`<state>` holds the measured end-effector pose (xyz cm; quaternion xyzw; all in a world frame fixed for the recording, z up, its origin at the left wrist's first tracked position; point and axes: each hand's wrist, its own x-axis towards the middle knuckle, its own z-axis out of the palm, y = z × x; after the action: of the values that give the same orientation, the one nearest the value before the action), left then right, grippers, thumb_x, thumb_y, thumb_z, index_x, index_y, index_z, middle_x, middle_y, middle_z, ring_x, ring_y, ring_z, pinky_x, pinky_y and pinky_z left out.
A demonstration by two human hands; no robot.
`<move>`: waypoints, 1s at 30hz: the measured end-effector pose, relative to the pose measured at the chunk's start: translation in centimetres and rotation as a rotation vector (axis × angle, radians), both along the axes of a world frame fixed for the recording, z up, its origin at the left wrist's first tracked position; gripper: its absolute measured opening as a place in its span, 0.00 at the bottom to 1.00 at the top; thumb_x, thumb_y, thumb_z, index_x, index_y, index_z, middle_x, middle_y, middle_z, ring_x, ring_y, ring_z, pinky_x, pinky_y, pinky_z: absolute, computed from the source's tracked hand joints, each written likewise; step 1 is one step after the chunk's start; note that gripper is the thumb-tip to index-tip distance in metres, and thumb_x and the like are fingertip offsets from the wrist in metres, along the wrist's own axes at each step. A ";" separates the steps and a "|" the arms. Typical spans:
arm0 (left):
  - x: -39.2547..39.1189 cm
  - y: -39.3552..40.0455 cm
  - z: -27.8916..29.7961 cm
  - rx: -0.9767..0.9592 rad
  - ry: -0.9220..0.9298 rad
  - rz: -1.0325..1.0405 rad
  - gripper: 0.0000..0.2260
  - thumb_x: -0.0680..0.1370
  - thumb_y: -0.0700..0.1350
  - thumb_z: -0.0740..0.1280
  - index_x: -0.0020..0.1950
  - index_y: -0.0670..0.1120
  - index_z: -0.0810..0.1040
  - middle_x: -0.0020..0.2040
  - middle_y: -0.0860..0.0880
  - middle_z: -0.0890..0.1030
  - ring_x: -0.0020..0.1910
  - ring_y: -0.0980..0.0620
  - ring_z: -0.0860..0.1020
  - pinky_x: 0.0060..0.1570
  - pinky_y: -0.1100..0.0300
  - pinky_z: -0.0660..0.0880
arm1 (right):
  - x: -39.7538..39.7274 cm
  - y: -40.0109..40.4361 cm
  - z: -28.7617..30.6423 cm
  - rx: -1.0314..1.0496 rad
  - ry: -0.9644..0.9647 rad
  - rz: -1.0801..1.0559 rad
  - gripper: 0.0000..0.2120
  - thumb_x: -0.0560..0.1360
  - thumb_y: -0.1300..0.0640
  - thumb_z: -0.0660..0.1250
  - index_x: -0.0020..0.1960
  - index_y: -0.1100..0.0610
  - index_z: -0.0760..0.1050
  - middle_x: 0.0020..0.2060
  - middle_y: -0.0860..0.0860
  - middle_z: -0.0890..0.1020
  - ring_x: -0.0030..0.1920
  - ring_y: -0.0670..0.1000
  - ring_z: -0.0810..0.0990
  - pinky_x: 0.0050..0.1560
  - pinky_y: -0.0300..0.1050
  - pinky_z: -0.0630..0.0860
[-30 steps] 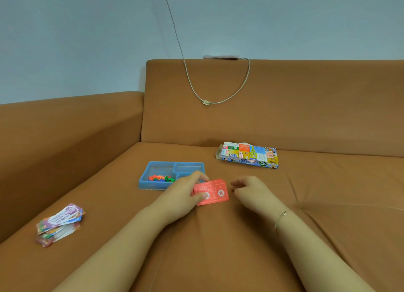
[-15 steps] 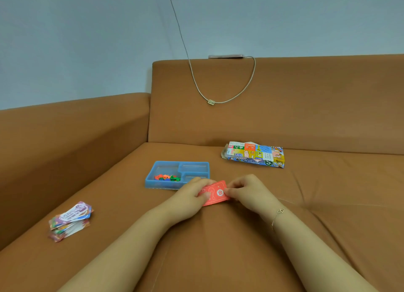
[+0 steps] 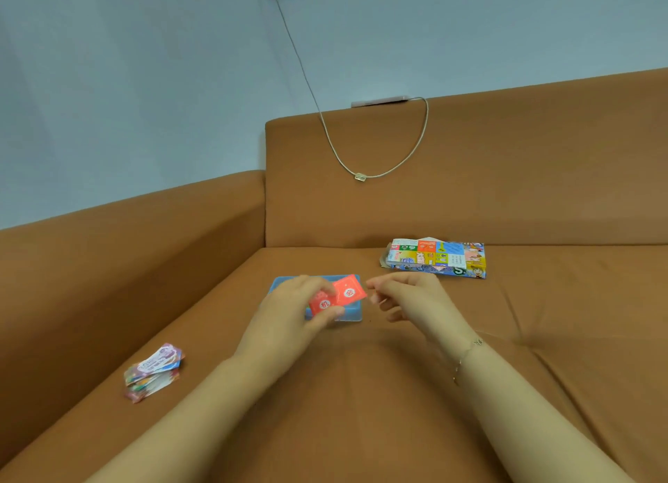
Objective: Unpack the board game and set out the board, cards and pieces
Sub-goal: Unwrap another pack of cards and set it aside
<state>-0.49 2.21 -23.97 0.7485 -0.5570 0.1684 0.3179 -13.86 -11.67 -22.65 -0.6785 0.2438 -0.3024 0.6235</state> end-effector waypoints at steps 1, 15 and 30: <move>0.6 0.5 0.8 0.005 0.007 0.043 0.08 0.73 0.56 0.70 0.48 0.55 0.77 0.46 0.58 0.78 0.46 0.59 0.74 0.46 0.63 0.70 | 0.2 0.2 0.1 -0.044 -0.003 -0.025 0.09 0.76 0.63 0.62 0.46 0.59 0.82 0.31 0.50 0.80 0.33 0.46 0.72 0.33 0.38 0.70; 11.1 8.0 2.2 0.433 0.053 0.733 0.15 0.73 0.59 0.67 0.46 0.47 0.75 0.44 0.49 0.78 0.44 0.49 0.76 0.39 0.56 0.72 | 2.3 3.6 -2.6 -0.551 0.190 0.097 0.10 0.73 0.61 0.65 0.38 0.49 0.80 0.31 0.47 0.83 0.33 0.41 0.75 0.35 0.30 0.68; 10.2 4.3 2.4 0.314 0.026 0.639 0.12 0.76 0.53 0.63 0.51 0.46 0.80 0.52 0.47 0.76 0.55 0.46 0.74 0.52 0.53 0.74 | 1.5 1.8 -2.3 -0.497 0.115 0.000 0.11 0.73 0.62 0.64 0.40 0.49 0.81 0.32 0.48 0.83 0.33 0.42 0.76 0.32 0.29 0.67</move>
<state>9.68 6.56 -21.54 0.9267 -0.3100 0.1620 0.1373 -12.31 -9.85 -24.97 -0.8270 0.1971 -0.3138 0.4227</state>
